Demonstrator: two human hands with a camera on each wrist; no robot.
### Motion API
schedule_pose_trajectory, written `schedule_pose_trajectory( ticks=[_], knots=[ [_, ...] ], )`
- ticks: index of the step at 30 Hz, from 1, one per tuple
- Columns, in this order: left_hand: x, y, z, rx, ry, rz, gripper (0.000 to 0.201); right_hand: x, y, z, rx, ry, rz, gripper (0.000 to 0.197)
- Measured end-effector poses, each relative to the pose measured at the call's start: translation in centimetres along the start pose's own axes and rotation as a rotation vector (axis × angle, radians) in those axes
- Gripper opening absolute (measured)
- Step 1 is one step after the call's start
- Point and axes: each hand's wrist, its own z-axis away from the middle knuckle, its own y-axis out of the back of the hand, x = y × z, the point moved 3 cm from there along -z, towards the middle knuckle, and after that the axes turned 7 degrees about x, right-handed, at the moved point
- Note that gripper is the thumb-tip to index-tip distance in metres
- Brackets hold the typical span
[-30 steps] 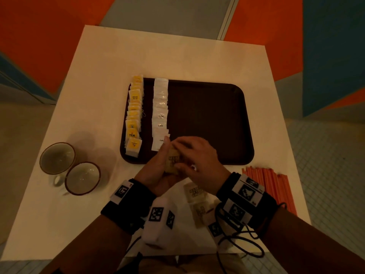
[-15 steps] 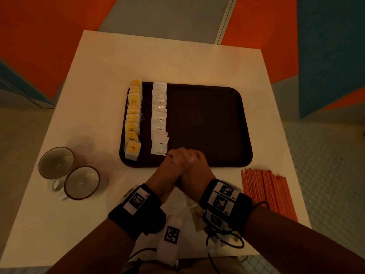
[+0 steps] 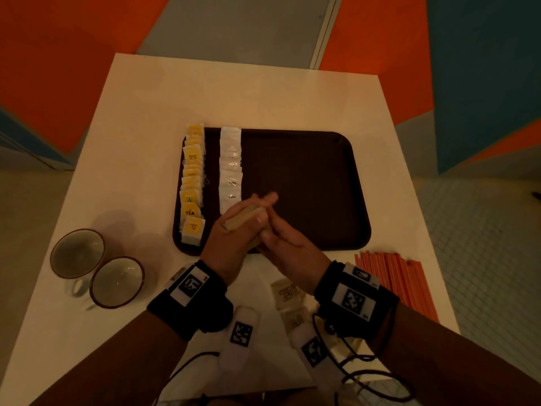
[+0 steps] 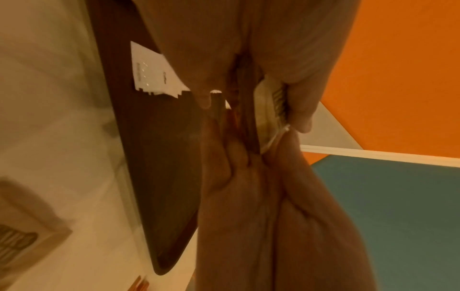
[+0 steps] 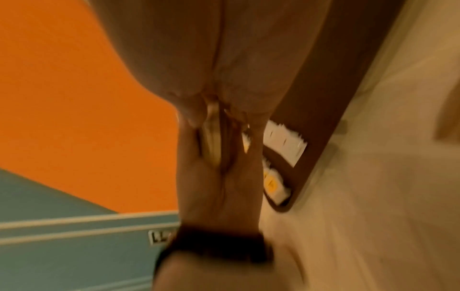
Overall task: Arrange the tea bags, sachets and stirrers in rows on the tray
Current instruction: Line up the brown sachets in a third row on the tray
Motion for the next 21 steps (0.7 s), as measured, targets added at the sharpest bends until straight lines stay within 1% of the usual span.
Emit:
schedule_pose_trajectory(
  ticks=[2,4,6,7,8,9,12,15,16,18,20,21],
  knots=[
    [0.6,-0.3,-0.6,-0.034,-0.008,-0.038,0.020,-0.6,-0.2,-0.3,0.047,0.047,-0.010,0.043],
    [1.0,0.0,-1.4,-0.070,-0.022,-0.160,0.018,-1.0,0.1,-0.4,0.073,0.076,0.000,0.034],
    [1.2,0.3,-2.3,-0.123,-0.044,-0.304,0.035,-1.1,0.6,-0.8,0.090,0.083,-0.024,0.031],
    [1.3,0.3,-2.8,-0.118,-0.052,-0.367,0.043,-1.2,0.8,-1.0,0.103,0.072,-0.062,0.032],
    [1.4,0.4,-3.3,-0.086,-0.066,-0.418,0.045,-1.1,1.1,-1.5,0.121,0.057,-0.106,0.032],
    [1.7,0.4,-3.9,-0.043,-0.092,-0.467,0.043,-1.1,1.4,-2.0,0.140,0.048,-0.153,0.032],
    [2.7,0.0,-5.7,0.039,-0.189,-0.607,0.028,-1.6,2.9,-4.1,0.207,0.032,-0.258,0.032],
    [3.3,0.0,-8.2,0.080,-0.189,-0.610,0.025,-2.4,4.8,-7.0,0.273,0.000,-0.254,0.030],
    [3.3,-0.1,-9.3,0.071,-0.174,-0.592,0.024,-2.6,5.5,-8.1,0.310,-0.006,-0.221,0.028],
    [3.1,-0.4,-11.8,0.036,-0.090,-0.519,0.028,-3.0,7.0,-10.6,0.402,0.015,-0.127,0.022],
    [2.7,-0.6,-14.7,-0.002,0.054,-0.440,0.033,-3.2,8.6,-13.2,0.481,0.038,-0.028,0.019],
    [2.5,-0.5,-16.2,-0.008,0.122,-0.416,0.034,-3.1,9.2,-14.4,0.502,0.042,0.005,0.020]
  ],
)
